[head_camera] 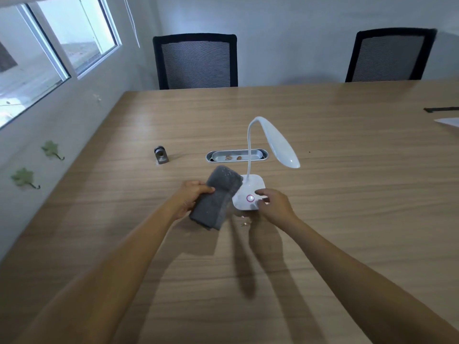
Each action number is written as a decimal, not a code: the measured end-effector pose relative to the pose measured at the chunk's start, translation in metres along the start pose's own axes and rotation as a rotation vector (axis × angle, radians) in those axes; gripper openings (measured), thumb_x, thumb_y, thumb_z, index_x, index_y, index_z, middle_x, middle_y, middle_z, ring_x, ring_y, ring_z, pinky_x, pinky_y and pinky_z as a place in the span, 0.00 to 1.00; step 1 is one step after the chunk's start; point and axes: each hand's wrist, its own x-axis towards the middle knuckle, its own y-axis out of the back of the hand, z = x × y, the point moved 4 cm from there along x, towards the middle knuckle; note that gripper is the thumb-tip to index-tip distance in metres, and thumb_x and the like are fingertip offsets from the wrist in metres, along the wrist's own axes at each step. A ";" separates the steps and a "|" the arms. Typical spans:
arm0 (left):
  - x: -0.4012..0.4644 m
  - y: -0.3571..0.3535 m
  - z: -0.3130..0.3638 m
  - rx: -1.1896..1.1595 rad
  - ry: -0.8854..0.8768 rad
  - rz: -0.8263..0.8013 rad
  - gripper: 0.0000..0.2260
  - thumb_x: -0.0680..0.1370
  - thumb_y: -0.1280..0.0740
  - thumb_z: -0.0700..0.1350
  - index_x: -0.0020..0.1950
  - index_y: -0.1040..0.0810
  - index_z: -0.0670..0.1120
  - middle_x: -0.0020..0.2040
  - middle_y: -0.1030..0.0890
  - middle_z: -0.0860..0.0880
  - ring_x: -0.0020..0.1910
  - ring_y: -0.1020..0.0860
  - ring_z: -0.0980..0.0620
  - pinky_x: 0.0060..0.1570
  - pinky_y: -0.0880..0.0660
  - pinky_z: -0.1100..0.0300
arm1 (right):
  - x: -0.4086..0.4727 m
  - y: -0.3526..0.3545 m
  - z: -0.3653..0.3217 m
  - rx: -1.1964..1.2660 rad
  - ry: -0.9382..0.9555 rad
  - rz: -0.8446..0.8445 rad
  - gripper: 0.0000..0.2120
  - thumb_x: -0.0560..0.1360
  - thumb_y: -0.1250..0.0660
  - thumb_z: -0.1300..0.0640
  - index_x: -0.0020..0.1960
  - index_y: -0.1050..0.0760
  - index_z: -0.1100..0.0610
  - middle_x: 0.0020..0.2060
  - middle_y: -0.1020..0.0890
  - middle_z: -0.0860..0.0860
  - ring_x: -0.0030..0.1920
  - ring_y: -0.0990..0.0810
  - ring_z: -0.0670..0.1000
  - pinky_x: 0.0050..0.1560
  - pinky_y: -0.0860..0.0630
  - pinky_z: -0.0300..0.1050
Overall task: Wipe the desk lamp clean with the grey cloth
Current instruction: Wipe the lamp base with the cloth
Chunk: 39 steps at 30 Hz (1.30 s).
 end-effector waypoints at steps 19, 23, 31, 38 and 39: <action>0.047 -0.086 -0.004 1.368 -0.598 0.093 0.17 0.75 0.39 0.38 0.63 0.34 0.38 0.67 0.30 0.39 0.61 0.27 0.39 0.49 0.27 0.46 | 0.010 -0.017 0.019 -0.635 0.228 -0.373 0.28 0.75 0.41 0.57 0.75 0.42 0.53 0.77 0.43 0.53 0.72 0.35 0.58 0.67 0.32 0.51; 0.037 -0.078 -0.012 1.451 -0.685 -0.062 0.21 0.74 0.36 0.41 0.66 0.34 0.39 0.67 0.28 0.39 0.65 0.30 0.40 0.58 0.30 0.49 | 0.012 -0.015 0.017 -0.590 0.218 -0.382 0.26 0.75 0.41 0.56 0.73 0.39 0.52 0.75 0.38 0.52 0.70 0.32 0.57 0.65 0.30 0.50; 0.020 -0.032 0.009 1.471 -0.756 0.026 0.13 0.75 0.43 0.37 0.59 0.30 0.39 0.58 0.24 0.38 0.54 0.24 0.39 0.50 0.25 0.46 | 0.012 -0.011 0.017 -0.579 0.219 -0.393 0.26 0.73 0.39 0.57 0.72 0.36 0.52 0.73 0.35 0.51 0.67 0.29 0.59 0.62 0.27 0.51; 0.034 -0.055 0.017 1.330 -0.579 0.142 0.16 0.74 0.40 0.38 0.62 0.32 0.39 0.61 0.25 0.40 0.59 0.26 0.40 0.51 0.25 0.47 | 0.014 -0.014 0.019 -0.608 0.203 -0.431 0.28 0.74 0.39 0.56 0.73 0.39 0.49 0.77 0.42 0.50 0.71 0.32 0.57 0.65 0.30 0.49; 0.035 -0.060 0.011 1.322 -0.572 0.087 0.15 0.75 0.41 0.38 0.61 0.32 0.38 0.61 0.26 0.39 0.60 0.26 0.40 0.54 0.25 0.47 | 0.015 -0.013 0.019 -0.613 0.202 -0.434 0.28 0.74 0.39 0.56 0.73 0.39 0.49 0.77 0.42 0.50 0.71 0.32 0.57 0.66 0.30 0.49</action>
